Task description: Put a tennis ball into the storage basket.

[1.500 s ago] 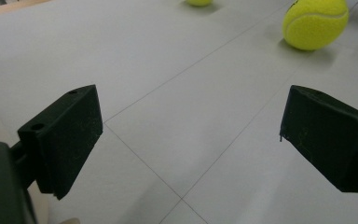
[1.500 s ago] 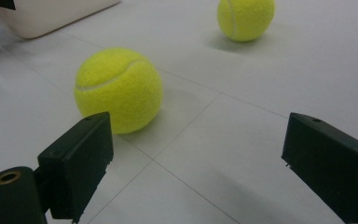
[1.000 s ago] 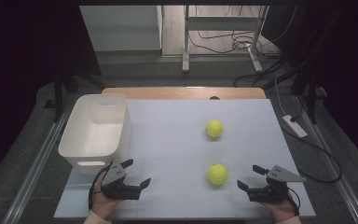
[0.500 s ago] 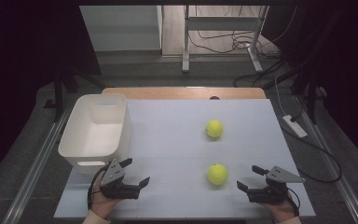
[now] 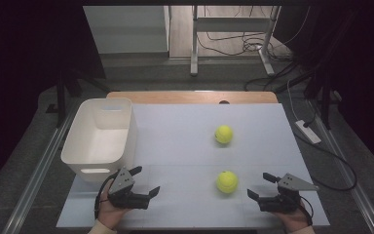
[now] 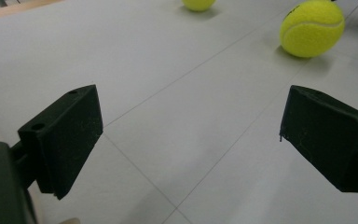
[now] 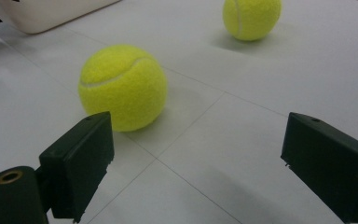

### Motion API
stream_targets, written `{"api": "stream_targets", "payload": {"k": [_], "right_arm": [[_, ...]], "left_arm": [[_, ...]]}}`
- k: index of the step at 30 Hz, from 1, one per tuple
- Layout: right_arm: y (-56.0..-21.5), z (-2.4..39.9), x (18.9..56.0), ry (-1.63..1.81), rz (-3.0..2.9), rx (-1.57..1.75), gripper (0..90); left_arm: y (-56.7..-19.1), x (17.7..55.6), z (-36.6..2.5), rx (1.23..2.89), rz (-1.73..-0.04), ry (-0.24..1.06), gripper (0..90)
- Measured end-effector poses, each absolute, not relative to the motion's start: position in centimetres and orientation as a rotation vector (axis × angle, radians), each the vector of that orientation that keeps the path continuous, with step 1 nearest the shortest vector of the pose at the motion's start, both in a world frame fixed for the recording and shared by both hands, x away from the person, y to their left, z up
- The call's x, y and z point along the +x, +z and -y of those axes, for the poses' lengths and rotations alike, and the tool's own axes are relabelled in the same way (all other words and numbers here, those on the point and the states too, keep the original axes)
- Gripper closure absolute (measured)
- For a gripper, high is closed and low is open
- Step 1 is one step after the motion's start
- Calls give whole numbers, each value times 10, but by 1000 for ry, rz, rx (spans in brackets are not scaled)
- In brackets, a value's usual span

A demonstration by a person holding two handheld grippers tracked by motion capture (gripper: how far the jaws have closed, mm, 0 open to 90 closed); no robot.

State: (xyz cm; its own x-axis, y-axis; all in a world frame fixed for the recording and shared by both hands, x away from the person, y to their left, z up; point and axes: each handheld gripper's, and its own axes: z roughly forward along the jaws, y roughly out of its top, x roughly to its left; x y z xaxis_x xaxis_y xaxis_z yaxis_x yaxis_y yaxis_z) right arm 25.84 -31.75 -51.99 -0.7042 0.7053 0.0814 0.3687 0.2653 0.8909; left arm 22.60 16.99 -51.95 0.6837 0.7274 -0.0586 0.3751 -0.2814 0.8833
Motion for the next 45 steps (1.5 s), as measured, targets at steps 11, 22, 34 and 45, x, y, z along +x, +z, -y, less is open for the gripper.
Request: {"api": "stream_targets", "payload": {"k": [11,22,34,45], "right_arm": [[-519,316,259,1427,-2211,976,92],[-521,315,261,1415,-2214,982,92],[-521,314,262,1413,-2214,982,93],[-521,314,262,1407,-2215,985,93]], "left_arm": [[-515,233,-157,1927,-859,416,60],[-508,242,-147,1942,-850,387,60],[-500,250,-135,1951,-825,358,59],[-496,258,-122,1968,-789,333,56]]}}
